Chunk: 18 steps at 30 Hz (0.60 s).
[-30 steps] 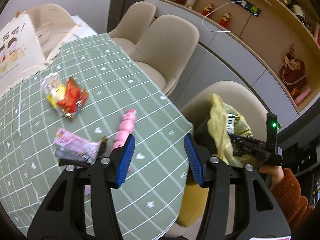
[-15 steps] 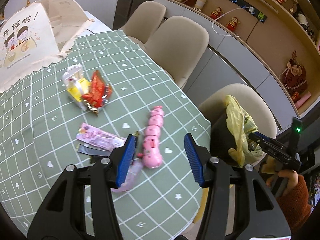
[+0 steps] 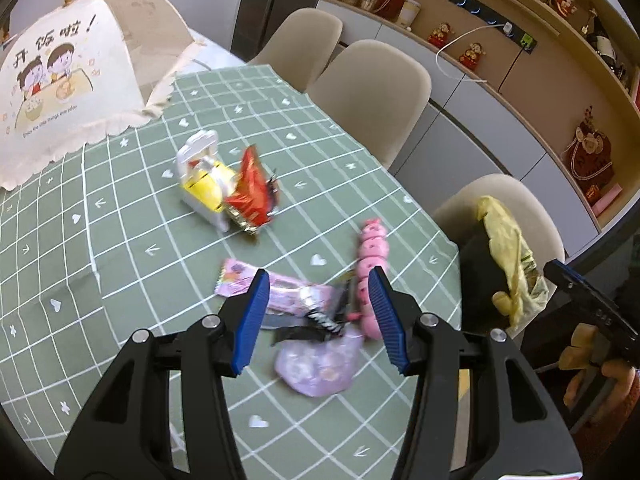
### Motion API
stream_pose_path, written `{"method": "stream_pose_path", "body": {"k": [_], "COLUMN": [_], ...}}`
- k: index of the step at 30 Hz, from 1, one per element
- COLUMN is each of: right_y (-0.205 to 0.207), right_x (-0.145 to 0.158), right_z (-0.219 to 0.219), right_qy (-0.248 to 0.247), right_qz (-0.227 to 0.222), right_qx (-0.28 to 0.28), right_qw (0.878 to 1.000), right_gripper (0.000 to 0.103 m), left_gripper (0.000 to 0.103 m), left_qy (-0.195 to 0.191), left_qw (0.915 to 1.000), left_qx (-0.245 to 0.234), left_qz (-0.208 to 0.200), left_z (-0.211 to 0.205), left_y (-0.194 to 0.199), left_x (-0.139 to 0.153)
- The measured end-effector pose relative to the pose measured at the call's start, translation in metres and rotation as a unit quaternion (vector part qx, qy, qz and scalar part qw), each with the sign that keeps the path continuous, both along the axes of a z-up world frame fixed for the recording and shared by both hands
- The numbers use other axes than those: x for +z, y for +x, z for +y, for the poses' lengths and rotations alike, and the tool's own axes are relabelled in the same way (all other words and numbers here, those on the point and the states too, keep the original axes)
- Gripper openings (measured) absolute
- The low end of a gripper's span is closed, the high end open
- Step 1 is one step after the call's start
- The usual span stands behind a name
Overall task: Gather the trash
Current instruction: 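Move both grippers back to the table toward the remaining wrappers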
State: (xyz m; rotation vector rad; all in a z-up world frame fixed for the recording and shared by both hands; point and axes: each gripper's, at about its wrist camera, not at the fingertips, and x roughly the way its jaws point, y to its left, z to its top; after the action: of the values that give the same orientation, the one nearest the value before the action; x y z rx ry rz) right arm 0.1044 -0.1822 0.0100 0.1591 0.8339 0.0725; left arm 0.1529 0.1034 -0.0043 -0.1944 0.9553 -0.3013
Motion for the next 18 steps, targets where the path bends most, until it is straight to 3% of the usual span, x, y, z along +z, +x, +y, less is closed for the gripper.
{"method": "stream_pose_path", "body": {"k": [3, 13, 18], "right_y": [0.002, 0.017, 0.026], "right_x": [0.000, -0.017, -0.034], "right_z": [0.026, 0.081, 0.093], "right_qy": [0.007, 0.002, -0.005], "right_qz": [-0.002, 0.027, 0.043], "right_qx": [0.013, 0.030, 0.048], "right_qw": [1.000, 0.999, 0.998], "right_gripper": [0.055, 0.055, 0.055], "left_gripper": [0.049, 0.049, 0.049], "left_qy": [0.005, -0.017, -0.024], "left_qw": [0.9999, 0.9997, 0.9993], "left_qx": [-0.010, -0.018, -0.021], "left_qz": [-0.003, -0.003, 0.018], "left_z": [0.010, 0.046, 0.064], "left_y": [0.004, 0.027, 0.039], "left_x": [-0.004, -0.025, -0.048]}}
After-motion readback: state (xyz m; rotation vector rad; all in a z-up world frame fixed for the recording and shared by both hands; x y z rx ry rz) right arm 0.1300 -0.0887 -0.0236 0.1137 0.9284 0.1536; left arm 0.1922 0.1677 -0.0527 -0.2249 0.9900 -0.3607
